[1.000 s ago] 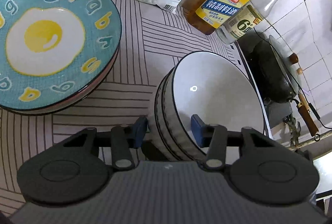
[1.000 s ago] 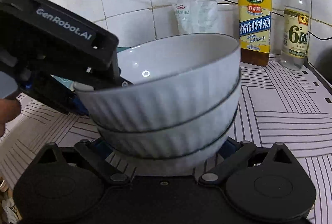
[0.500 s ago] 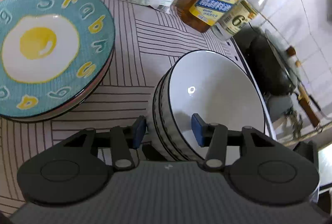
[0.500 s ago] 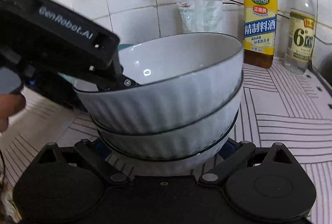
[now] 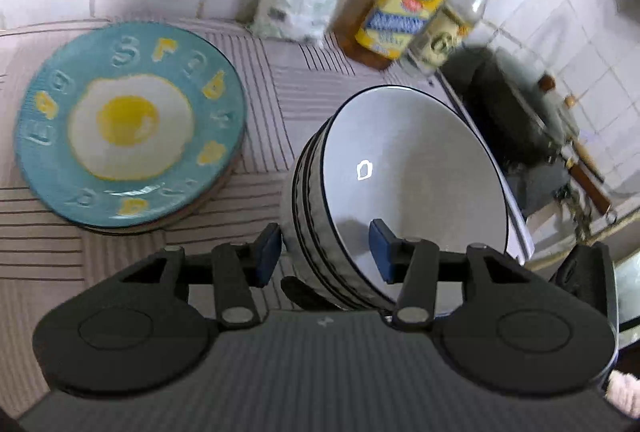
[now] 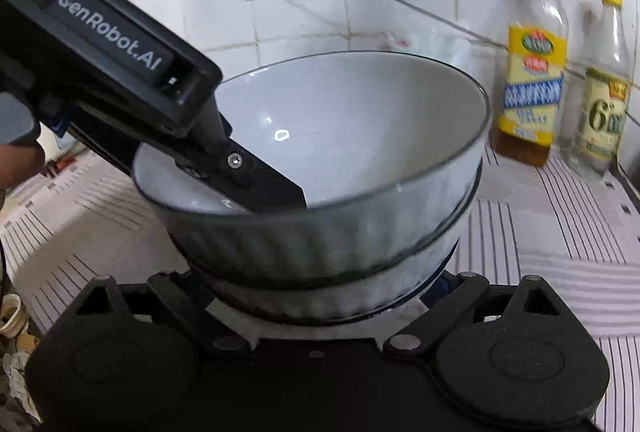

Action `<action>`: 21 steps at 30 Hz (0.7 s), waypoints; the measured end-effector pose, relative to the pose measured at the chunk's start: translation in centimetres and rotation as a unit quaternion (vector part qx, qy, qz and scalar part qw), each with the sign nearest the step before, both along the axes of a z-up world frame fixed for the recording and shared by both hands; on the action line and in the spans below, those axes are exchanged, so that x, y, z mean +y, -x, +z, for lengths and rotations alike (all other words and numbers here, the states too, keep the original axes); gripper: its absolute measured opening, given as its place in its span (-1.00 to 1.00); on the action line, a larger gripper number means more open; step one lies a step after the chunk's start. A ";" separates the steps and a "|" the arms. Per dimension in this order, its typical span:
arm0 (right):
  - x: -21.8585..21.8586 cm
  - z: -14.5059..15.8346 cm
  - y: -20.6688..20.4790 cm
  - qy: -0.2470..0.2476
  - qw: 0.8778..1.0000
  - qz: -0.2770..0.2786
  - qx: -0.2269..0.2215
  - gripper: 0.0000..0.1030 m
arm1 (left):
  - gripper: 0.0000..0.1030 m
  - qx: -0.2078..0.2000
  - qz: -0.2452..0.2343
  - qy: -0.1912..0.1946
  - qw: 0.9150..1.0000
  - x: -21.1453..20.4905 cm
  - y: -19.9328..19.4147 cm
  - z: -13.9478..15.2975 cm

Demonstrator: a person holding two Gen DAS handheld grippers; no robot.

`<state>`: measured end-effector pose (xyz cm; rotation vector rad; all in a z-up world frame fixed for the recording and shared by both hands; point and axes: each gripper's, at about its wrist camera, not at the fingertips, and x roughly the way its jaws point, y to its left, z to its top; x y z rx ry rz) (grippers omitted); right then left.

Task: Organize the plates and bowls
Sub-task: 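Lift the bowl stack and carry it over the plate stack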

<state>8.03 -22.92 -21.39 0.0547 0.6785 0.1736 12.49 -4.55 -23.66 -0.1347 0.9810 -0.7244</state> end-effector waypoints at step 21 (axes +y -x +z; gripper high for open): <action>8.3 3.9 -7.7 -0.011 0.994 0.104 -0.042 0.90 | -0.01 -0.029 0.096 -0.005 0.995 9.3 -3.5 2.6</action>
